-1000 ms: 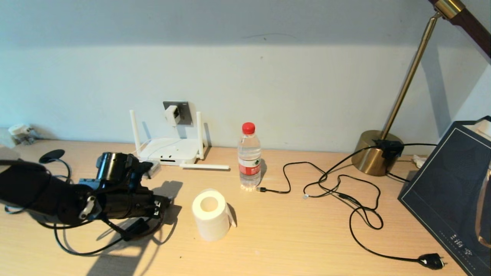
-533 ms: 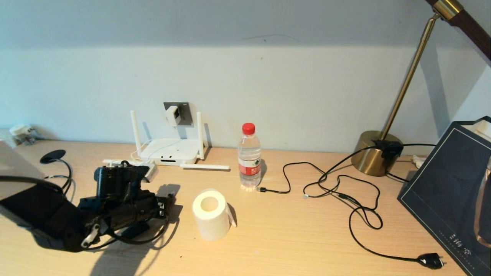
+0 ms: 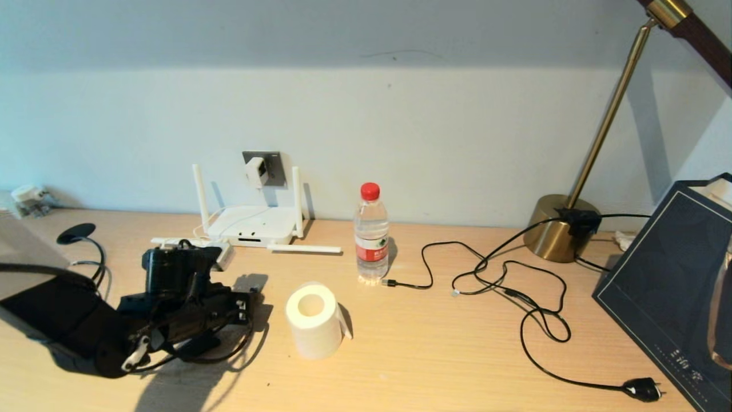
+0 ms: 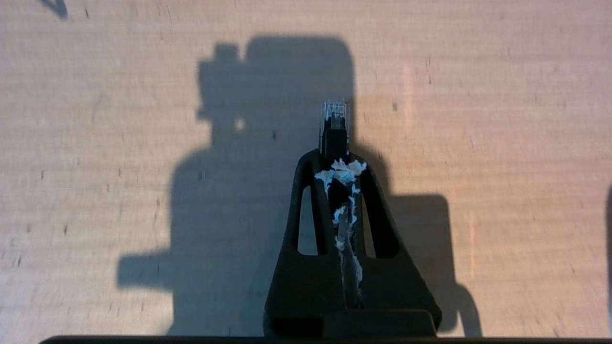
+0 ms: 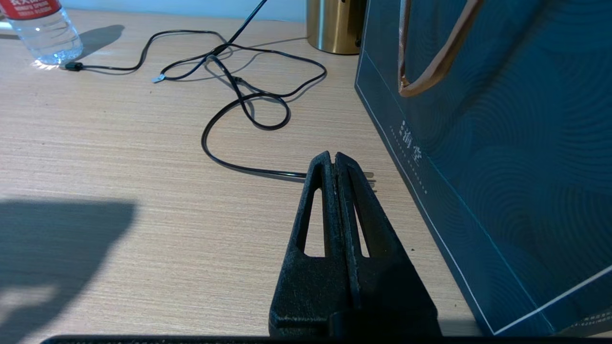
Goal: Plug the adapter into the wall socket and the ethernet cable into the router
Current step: Plug cable into router interface
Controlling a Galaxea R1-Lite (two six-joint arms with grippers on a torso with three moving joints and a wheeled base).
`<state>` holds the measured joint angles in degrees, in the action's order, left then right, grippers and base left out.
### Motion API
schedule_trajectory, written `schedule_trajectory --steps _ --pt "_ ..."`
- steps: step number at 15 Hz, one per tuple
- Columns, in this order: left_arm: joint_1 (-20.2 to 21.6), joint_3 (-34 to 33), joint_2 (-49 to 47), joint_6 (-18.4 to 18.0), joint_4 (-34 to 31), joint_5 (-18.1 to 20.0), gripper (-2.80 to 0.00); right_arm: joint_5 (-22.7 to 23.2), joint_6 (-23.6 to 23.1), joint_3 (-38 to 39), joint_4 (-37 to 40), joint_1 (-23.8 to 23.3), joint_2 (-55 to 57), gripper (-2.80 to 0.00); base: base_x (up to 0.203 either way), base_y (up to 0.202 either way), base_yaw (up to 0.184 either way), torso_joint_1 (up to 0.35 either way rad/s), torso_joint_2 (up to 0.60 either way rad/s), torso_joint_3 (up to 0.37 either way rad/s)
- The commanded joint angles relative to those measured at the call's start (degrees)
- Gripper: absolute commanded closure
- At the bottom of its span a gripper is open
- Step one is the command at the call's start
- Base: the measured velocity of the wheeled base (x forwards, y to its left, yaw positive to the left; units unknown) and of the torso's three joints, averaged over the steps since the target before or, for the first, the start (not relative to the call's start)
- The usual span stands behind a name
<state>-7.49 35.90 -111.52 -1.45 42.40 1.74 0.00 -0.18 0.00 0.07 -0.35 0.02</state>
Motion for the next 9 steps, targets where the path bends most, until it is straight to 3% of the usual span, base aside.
schedule_trajectory --steps 1,4,7,9 --pt "0.1 10.7 11.9 -0.1 -13.6 1.3 0.00 0.0 0.0 0.0 0.0 0.0 0.0 0.00 0.000 0.000 0.000 0.000 0.00 0.000" --pt "-0.6 30.1 17.5 -2.0 -32.4 7.5 0.00 0.0 -0.1 0.0 0.0 0.0 0.0 0.00 0.000 0.000 0.000 0.000 0.00 0.000" --pt "-1.5 35.9 18.9 -19.9 -37.8 11.6 0.00 0.1 -0.8 0.0 0.0 0.0 0.0 0.00 0.000 0.000 0.000 0.000 0.00 0.000" --pt "-2.3 37.2 18.8 -32.0 -38.2 9.5 0.00 0.0 -0.1 0.0 0.0 0.0 0.0 0.00 0.000 0.000 0.000 0.000 0.00 0.000"
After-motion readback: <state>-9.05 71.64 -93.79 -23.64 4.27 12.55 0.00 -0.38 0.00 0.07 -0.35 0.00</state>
